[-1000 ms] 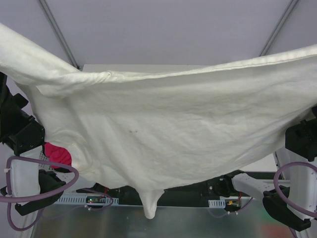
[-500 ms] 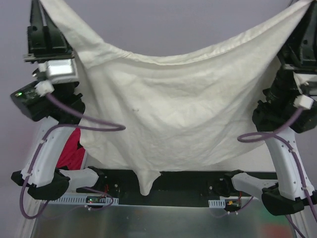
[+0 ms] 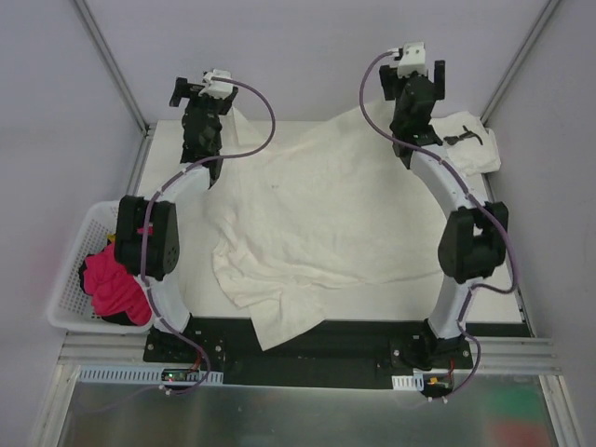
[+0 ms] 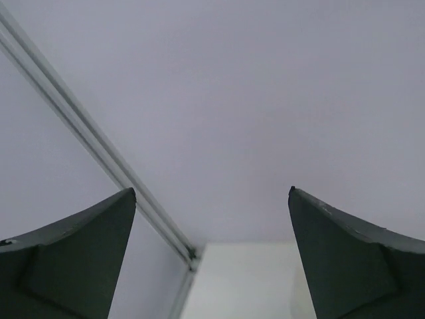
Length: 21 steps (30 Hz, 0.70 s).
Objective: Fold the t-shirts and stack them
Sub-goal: Flatten out the tshirt
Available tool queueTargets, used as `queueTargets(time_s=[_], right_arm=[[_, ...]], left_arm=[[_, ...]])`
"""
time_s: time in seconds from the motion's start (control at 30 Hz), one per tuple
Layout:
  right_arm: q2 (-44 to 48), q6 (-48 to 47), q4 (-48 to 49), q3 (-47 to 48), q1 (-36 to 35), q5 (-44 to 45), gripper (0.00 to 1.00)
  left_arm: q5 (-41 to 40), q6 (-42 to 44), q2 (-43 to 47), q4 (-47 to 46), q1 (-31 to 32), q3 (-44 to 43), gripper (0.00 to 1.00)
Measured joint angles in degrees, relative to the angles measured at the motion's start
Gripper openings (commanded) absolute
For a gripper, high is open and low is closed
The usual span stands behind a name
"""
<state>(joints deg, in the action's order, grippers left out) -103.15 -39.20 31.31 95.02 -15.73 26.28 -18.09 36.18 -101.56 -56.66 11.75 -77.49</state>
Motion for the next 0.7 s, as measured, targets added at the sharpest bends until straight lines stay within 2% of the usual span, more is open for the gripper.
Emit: queueTargets(time_s=[0.13, 0.23, 0.43, 0.7], right_arm=[[-11.2, 4.5, -13.8, 2.1, 1.6, 3.1, 0.96], [-13.1, 7.4, -20.2, 1.1, 2.4, 3.5, 0.96], [-7.8, 12.5, -21.7, -0.5, 4.6, 2.5, 0.98], [-0.5, 18.9, -27.5, -0.3, 4.9, -2.2, 0.99]], left_arm=[[-4.0, -2.8, -12.3, 4.6, -1.9, -3.5, 0.99], [-5.0, -4.3, -16.3, 9.2, -1.9, -6.6, 0.99], [-4.9, -7.0, -15.6, 11.6, -1.6, -13.7, 0.99], [-4.0, -11.8, -5.7, 18.4, 0.3, -12.5, 0.99]])
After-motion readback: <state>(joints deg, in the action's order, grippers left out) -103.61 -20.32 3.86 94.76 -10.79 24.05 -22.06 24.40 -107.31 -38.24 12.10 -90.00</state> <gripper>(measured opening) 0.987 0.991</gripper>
